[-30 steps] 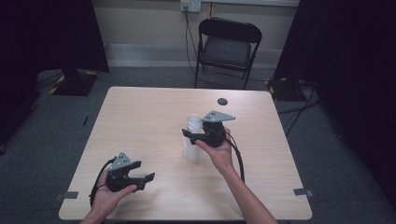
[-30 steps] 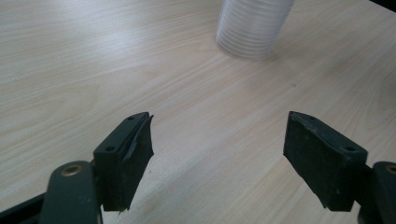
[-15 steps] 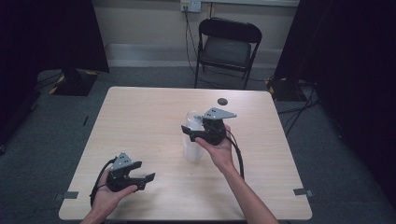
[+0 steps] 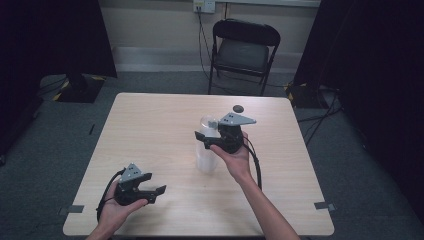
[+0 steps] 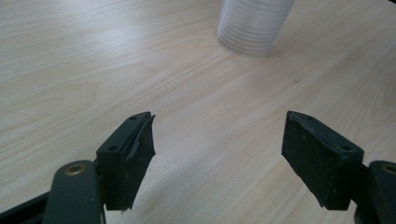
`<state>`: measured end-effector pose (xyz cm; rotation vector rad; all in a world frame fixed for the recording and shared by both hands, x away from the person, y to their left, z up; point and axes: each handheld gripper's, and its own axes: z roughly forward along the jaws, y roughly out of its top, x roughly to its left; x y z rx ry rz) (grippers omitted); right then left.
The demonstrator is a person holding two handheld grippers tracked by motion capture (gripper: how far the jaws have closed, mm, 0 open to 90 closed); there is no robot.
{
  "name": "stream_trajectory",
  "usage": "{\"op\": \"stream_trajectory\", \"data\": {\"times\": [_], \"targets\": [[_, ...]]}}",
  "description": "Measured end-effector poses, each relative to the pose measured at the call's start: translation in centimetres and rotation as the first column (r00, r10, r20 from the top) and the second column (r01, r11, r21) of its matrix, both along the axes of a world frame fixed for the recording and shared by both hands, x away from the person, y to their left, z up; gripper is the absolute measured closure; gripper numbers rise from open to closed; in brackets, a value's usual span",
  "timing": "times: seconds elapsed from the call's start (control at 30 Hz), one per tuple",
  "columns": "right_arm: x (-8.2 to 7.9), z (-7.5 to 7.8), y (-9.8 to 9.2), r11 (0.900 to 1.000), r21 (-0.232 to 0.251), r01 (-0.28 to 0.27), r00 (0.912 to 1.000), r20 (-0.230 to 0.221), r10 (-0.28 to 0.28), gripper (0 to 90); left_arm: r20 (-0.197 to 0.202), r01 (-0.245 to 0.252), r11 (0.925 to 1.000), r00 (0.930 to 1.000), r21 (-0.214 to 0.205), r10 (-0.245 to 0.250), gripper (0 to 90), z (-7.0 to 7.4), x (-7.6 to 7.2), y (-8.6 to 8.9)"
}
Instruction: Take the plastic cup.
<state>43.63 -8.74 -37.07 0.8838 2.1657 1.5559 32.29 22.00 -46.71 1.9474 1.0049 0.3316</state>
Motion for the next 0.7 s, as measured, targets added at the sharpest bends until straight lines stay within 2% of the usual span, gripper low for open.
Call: {"op": "stream_trajectory", "data": {"times": [0.3,0.43,0.7], "targets": [[-0.1,0.8,-0.1,0.9996,0.027,0.009,0.9999,0.013,-0.010,35.7,-0.001,0.000,0.9998,1.0000,0.018,0.000,24.7,0.0,0.0,0.0],[-0.1,1.1,-0.3,0.9991,0.040,0.014,0.9999,0.005,-0.014,36.8,0.001,0.006,0.9998,1.0000,0.021,-0.006,24.8,0.0,0.0,-0.1],[-0.2,1.8,-0.7,0.9970,0.075,0.016,0.9998,0.012,-0.017,38.1,-0.006,-0.021,0.9998,0.9998,0.005,0.021,23.5,0.0,0.1,0.2]]}}
